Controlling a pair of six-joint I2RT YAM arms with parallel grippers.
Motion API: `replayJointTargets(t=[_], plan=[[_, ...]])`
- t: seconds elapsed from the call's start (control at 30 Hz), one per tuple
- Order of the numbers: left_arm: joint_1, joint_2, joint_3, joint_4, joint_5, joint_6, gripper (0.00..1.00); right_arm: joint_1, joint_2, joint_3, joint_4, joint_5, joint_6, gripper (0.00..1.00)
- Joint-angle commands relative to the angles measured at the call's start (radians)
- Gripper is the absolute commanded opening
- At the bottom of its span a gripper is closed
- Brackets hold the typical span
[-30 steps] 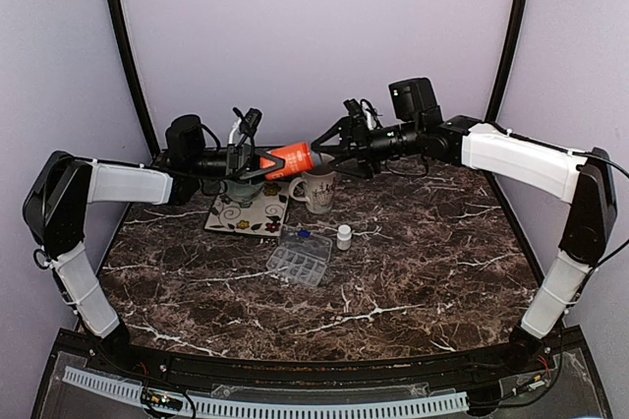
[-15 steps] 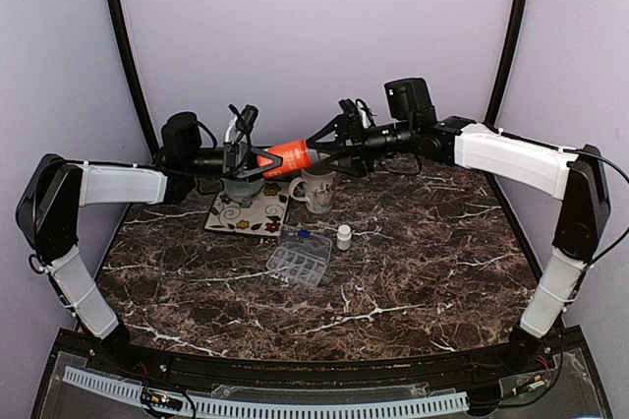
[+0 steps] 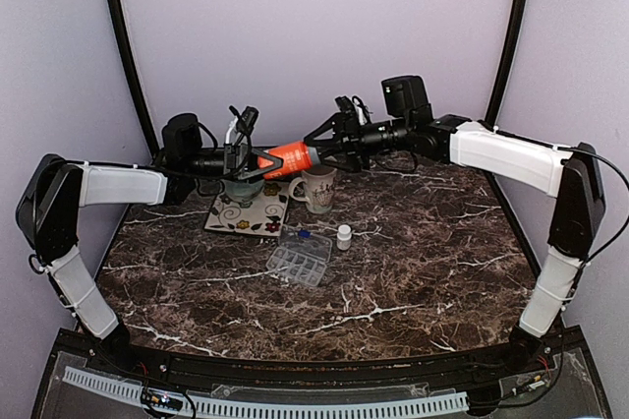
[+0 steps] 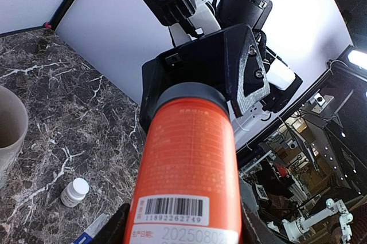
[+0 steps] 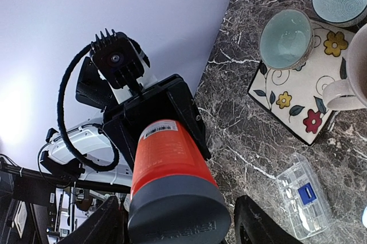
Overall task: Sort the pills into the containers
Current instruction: Unscrew the lid of the pill bottle.
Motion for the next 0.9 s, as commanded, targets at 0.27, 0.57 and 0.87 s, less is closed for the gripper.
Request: replayJointTargets(t=[0.27,0.57,0.87], plan=[[-0.006,-0.063,0.003,-0.002,0.005,0.02,0.14,0.012,0.036,0.051,0.036,-0.042,-0.021,0.46],[-0.006,-0.036,0.005,0.118,0.028,-0.091,0.15,0.012,-0.007,0.035,-0.011,-0.029,-0.157,0.3],[-0.005,0.043,0.015,0.427,0.098,-0.412,0.14,0.011,-0.109,-0.066,0.051,-0.03,-0.437,0.3]])
